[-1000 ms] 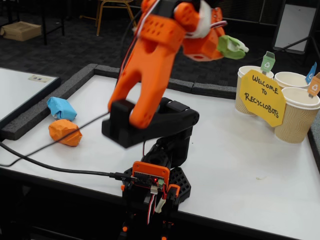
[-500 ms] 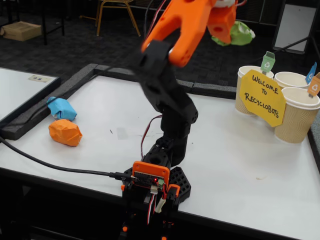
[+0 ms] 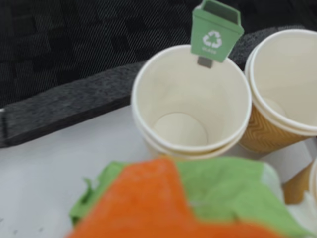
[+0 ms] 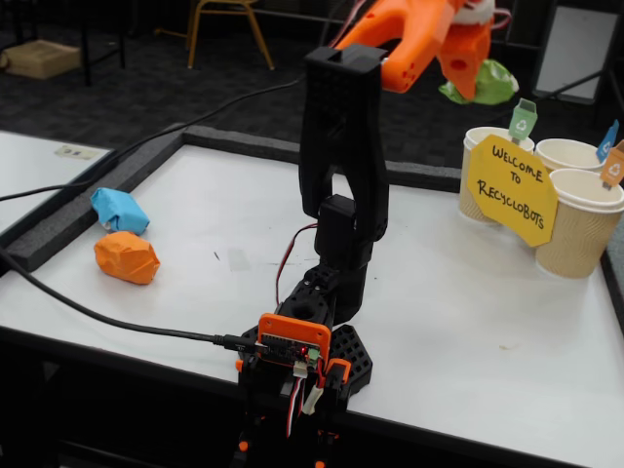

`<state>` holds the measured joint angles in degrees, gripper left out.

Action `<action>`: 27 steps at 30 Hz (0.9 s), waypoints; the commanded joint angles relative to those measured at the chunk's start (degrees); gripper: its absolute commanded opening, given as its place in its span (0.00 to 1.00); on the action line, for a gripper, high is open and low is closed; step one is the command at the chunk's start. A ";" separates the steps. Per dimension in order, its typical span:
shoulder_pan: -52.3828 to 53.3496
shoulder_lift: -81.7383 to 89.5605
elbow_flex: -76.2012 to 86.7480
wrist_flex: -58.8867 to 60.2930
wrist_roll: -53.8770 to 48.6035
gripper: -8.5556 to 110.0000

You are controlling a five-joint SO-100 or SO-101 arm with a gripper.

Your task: Sort rubbish by color.

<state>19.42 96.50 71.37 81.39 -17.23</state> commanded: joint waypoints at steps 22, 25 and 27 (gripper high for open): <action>3.34 -22.76 -30.23 -4.66 0.88 0.10; 3.34 -22.76 -30.15 -3.96 0.97 0.10; 3.34 -22.76 -29.97 -3.69 0.79 0.11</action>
<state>21.18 70.84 48.87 78.49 -17.23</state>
